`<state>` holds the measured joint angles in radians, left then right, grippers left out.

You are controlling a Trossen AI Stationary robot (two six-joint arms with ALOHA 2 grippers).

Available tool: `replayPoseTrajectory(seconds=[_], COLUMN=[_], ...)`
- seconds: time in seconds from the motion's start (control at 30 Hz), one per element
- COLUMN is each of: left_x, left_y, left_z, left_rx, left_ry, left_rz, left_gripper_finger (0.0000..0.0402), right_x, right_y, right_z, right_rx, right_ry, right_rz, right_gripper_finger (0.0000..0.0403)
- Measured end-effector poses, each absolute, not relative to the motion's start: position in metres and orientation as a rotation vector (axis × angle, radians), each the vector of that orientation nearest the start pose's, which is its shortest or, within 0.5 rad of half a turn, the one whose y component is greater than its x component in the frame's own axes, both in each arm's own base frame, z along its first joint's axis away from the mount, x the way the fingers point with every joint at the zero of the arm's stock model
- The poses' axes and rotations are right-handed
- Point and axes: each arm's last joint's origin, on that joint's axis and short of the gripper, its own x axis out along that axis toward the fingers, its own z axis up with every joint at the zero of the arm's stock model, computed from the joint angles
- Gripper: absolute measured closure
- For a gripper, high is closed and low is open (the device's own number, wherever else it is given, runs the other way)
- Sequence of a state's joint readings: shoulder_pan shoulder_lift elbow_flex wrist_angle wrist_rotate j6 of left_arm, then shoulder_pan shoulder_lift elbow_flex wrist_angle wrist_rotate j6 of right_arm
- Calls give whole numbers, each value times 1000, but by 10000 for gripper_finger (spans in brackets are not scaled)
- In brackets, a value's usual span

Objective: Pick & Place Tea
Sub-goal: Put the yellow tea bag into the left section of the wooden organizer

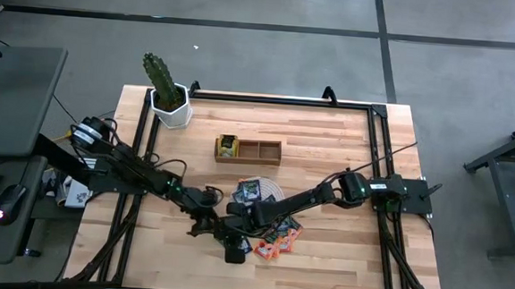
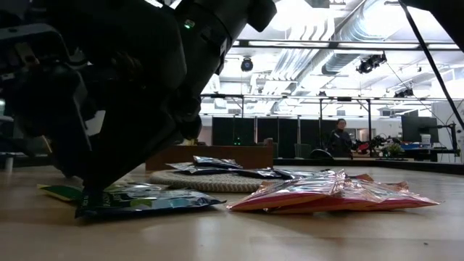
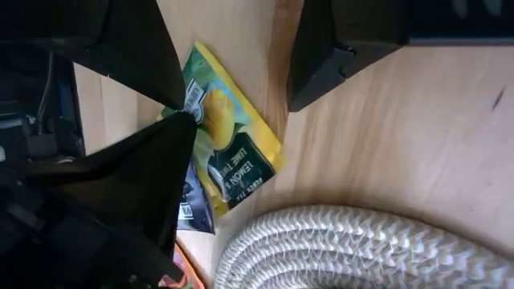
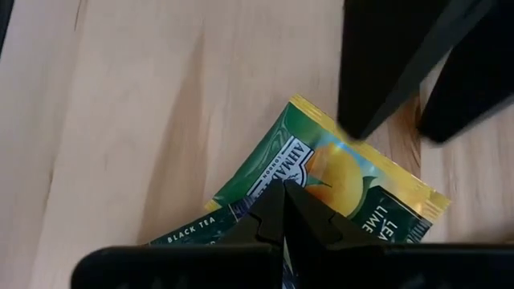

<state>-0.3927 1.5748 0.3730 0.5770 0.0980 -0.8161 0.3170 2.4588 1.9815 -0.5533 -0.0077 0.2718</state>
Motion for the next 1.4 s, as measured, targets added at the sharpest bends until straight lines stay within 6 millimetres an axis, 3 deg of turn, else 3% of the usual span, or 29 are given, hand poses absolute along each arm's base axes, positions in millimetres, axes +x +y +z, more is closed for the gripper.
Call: replayPoseTrajectory(seconds=[0.47,1.4], left_x=[252,257], left_y=[-108,-114], left_z=[98,103], left_rx=[-743,-813], left_ry=[846,890], left_rz=[-160,-260], left_gripper_finger=[180,181], right_x=[493,497], right_y=[165,175], right_z=[127,130], right_rx=[56,6], right_ry=[1040,963], right_rz=[156,220], right_gripper_finger=[403,403])
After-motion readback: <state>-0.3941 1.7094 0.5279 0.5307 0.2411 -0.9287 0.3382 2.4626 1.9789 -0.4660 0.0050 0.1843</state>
